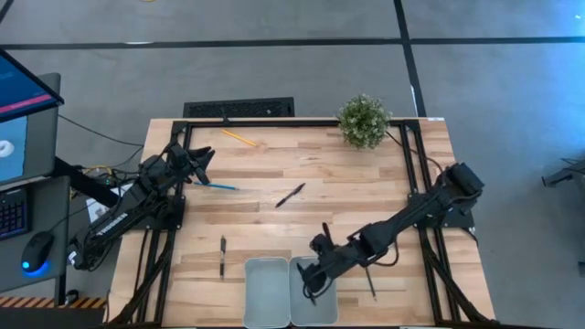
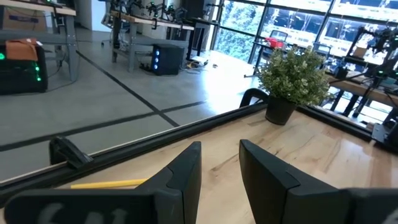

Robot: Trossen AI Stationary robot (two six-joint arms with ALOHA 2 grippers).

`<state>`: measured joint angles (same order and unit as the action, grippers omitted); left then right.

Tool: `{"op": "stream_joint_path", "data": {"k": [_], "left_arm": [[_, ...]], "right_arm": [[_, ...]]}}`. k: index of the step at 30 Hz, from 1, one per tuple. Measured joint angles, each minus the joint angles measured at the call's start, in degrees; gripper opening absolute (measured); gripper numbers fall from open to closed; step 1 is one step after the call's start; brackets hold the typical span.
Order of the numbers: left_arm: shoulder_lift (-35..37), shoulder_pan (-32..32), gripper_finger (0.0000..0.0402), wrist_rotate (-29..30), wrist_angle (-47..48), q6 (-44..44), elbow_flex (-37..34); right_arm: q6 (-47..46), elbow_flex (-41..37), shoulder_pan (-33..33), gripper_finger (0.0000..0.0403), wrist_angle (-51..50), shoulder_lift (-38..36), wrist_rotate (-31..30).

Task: Sort pens & pencils
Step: Put the green pencil into the left gray bin

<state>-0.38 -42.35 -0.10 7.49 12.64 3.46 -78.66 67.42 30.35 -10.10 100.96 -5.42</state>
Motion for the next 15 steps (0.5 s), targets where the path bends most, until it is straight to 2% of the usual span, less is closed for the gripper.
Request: {"op": "stream_joint_path", "data": {"k": [4,10,15], "left_arm": [[0.0,0.0,0.0098,0.4,0.0,0.0,0.0],[0.0,0.0,0.0098,0.5,0.0,0.0,0.0],[0.0,0.0,0.0098,0.5,0.0,0.5,0.0]], "right_arm": [[2.6,0.0,-0.2,0.0197,-3.9,-4.9,-4.2],[2.8,0.0,-0.5,0.0197,-16.6,-11.7,-10.8],[2.6,0.0,-2.5,0.0198,-28.0,-15.6,-11.5]]}}
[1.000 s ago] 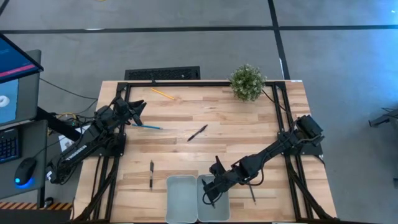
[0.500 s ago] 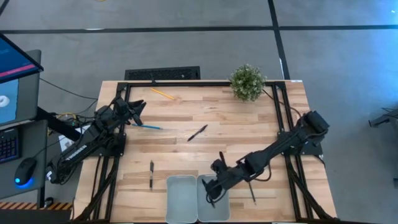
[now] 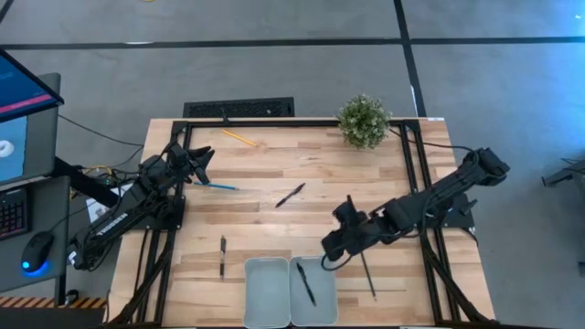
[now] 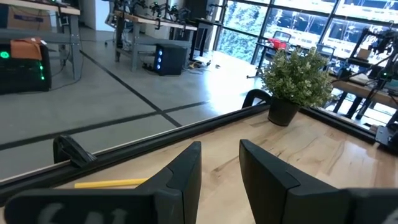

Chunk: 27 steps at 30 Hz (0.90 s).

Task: Sort pens & pencils
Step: Put the green pencil into the left gray bin

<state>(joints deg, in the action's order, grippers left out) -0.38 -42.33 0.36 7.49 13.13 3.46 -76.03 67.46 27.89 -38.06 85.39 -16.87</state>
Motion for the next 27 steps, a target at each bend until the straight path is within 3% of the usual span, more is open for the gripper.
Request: {"op": "stream_joint_path", "data": {"k": [6,10,19,27], "left_arm": [[0.0,0.0,0.0098,0.0,0.0,0.0,0.0],[0.0,0.0,0.0098,0.1,0.0,0.1,0.0],[0.0,0.0,0.0098,0.1,0.0,0.1,0.0],[0.0,0.0,0.0098,0.1,-0.1,0.2,0.0]], "right_arm": [[-1.4,0.0,-0.8,0.0196,-19.0,-2.1,3.8],[-6.4,-0.4,0.1,0.0198,-26.1,-2.1,7.0],[-20.4,-8.2,7.9,0.0195,-21.7,-2.3,8.0],[-24.1,-12.6,12.1,0.0196,-5.3,0.8,8.1]]}}
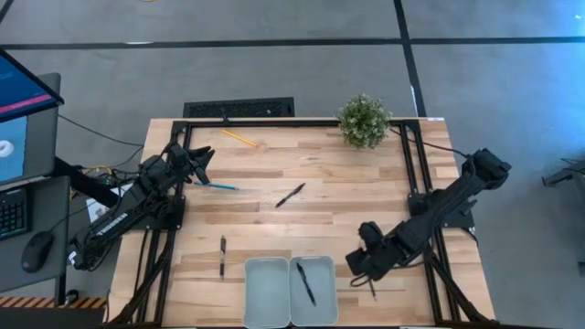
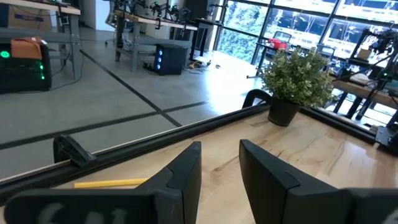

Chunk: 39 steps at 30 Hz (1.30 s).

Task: Sort pens & pencils
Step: Put the green pencil into the left gray bin

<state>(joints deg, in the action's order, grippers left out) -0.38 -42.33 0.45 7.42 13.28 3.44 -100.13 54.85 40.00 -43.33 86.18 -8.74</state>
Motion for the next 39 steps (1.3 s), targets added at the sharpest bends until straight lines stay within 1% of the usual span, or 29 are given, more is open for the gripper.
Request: {"op": "stream_joint_path", "data": {"k": [3,8,13,16,19,26,33,36,39], "left_arm": [[0.0,0.0,0.0098,0.0,0.0,0.0,0.0],[0.0,0.0,0.0098,0.0,0.0,0.0,0.0],[0.0,0.0,0.0098,0.0,0.0,0.0,0.0],[0.0,0.0,0.0098,0.0,0.0,0.5,0.0],[0.0,0.0,0.0098,0.0,0.0,1.4,0.0],[0.0,0.0,0.0098,0.0,0.0,1.4,0.0],[0.0,0.0,0.0098,0.0,0.0,1.0,0.0],[0.0,0.0,0.0098,0.0,0.0,1.0,0.0],[0.0,0.0,0.0098,0.0,0.0,1.0,0.0]], "right_arm": [[-0.8,0.0,0.8,0.0196,1.5,3.0,0.7],[-1.0,-0.1,0.7,0.0193,2.9,8.9,6.6],[-1.0,0.0,0.8,0.0192,7.6,13.4,7.5],[-0.8,0.3,0.5,0.0191,8.4,15.5,8.6],[-0.8,0.3,0.3,0.0192,8.1,16.2,9.9],[-0.7,0.2,0.0,0.0193,6.9,15.4,9.3],[6.7,0.0,0.1,0.0189,8.7,15.2,8.9],[6.7,0.0,0.1,0.0189,8.7,15.2,9.0],[4.4,0.1,0.0,0.0189,8.4,15.3,8.9]]}}
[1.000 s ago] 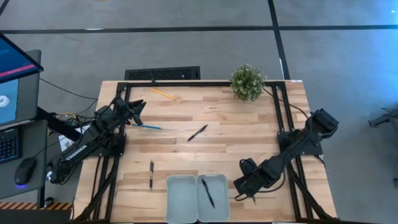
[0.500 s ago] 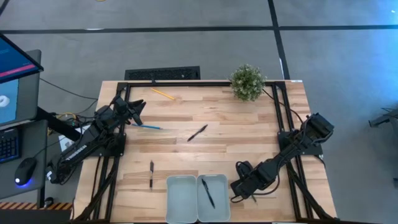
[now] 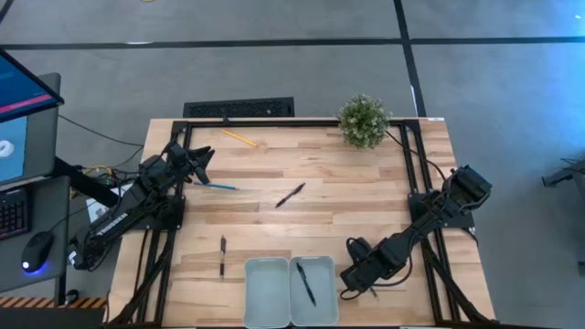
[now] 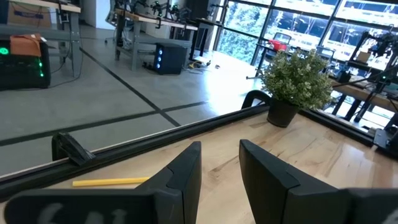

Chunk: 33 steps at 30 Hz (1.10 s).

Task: Sort pens & pencils
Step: Put the green pencil into the left gray bin

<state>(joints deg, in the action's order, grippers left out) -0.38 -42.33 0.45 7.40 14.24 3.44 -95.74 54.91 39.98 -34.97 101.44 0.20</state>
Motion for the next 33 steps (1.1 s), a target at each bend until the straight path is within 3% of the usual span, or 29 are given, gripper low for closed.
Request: {"op": "stream_joint_path", "data": {"k": [15,33], "left_arm": [[0.0,0.0,0.0098,0.0,0.0,0.4,0.0],[0.0,0.0,0.0098,0.0,0.0,1.4,0.0]], "right_arm": [[-1.2,0.1,-0.1,0.0184,-1.9,0.1,3.1],[-1.3,-0.1,-0.1,0.0094,-3.4,0.1,5.6]]}}
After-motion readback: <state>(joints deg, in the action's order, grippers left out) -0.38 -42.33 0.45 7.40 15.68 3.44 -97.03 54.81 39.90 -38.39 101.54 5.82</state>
